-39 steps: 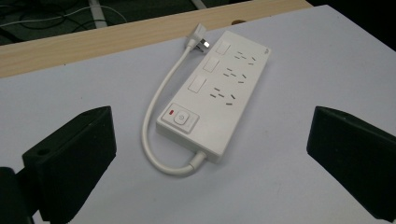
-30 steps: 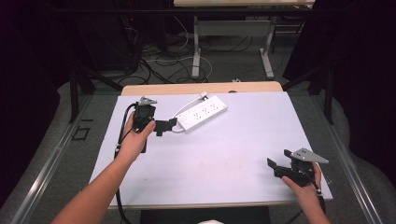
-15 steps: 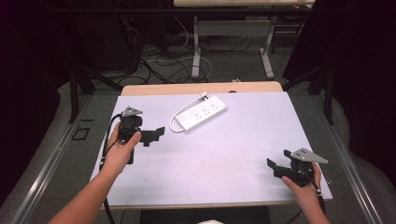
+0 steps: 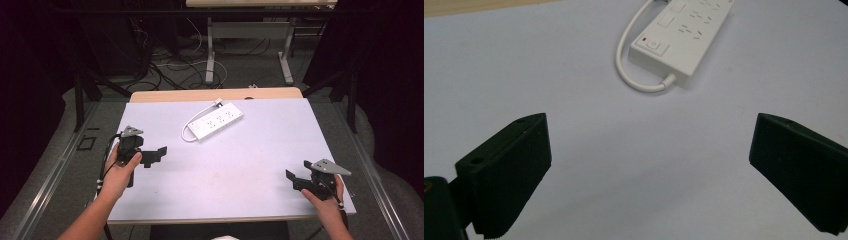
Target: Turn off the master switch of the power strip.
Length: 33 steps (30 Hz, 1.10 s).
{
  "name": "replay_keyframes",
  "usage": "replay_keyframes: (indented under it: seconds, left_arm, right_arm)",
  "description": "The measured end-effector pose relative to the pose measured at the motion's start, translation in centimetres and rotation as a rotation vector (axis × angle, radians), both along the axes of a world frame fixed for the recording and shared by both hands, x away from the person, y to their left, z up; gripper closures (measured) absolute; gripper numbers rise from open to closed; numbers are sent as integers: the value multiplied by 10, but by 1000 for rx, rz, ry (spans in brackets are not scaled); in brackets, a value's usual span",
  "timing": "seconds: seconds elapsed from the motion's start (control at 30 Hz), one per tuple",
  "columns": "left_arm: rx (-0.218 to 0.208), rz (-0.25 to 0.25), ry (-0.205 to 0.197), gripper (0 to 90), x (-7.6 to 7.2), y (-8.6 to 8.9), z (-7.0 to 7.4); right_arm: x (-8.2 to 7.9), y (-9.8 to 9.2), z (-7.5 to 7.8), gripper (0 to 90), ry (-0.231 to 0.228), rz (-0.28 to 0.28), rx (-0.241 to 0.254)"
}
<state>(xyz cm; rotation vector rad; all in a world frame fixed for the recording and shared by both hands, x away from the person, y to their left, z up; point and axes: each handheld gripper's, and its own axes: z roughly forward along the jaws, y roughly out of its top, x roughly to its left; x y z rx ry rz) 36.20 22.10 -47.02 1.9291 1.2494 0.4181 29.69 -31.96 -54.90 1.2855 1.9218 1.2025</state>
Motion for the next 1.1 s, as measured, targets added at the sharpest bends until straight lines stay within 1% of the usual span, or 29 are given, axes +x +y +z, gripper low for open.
replay_keyframes:
  seconds: [0.07,0.1,0.13,0.17,0.23,0.27,0.3,0.33,0.43,0.53,0.6,0.7,0.73,0.77,0.8,0.83,0.87,0.93,0.97,1.0,1.07,1.1]
  left_arm:
    - [16,-4,9,50,-3,0,-3]
    - [9,-1,6,52,-4,-1,-5]
    - [16,-6,5,53,-6,-1,-6]
    - [27,-13,13,53,-7,0,-7]
    - [25,-14,10,55,-10,-2,-11]
    - [37,-25,21,57,-11,-1,-12]
    - [33,-22,16,59,-12,-2,-14]
    - [38,-25,17,59,-14,-2,-16]
    - [37,-34,19,63,-19,-3,-20]
    - [38,-34,22,63,-23,-2,-26]
    - [22,-26,25,63,-27,-1,-32]
    - [33,-30,28,63,-31,0,-39]
    - [42,-36,26,63,-32,2,-41]
    - [31,-28,25,63,-34,1,-43]
    - [32,-34,27,63,-35,2,-44]
    - [42,-36,23,63,-36,3,-46]
    - [23,-25,22,63,-38,3,-49]
    - [23,-26,25,63,-41,4,-52]
    - [10,-19,25,63,-43,4,-55]
    - [17,-22,26,63,-44,5,-56]
    - [16,-26,32,63,-47,6,-59]
    - [14,-24,23,63,-48,6,-61]
  right_arm:
    - [0,0,0,201,4,5,-1]
    - [0,0,0,200,5,4,0]
    - [0,0,0,200,5,4,0]
    - [0,0,0,201,1,2,1]
    - [0,0,0,201,-1,0,1]
    - [0,0,0,201,-1,1,1]
    - [0,0,0,200,0,1,1]
    - [0,0,0,201,0,1,1]
    - [0,0,0,201,-10,3,0]
    - [0,0,0,201,-3,-1,1]
    - [-1,1,0,200,6,-4,10]
    - [0,1,0,201,-5,1,7]
    - [-1,1,0,201,-4,2,5]
    - [-1,1,0,201,-4,2,5]
    - [-1,1,0,200,-4,2,5]
    - [-1,1,0,200,-4,0,6]
    - [-1,1,0,201,-3,0,7]
    - [-1,1,0,200,1,5,6]
    - [-1,1,0,200,-3,3,4]
    - [-1,1,0,200,-3,0,0]
    - [-1,1,1,200,7,5,-5]
    - [-1,1,1,201,3,5,-2]
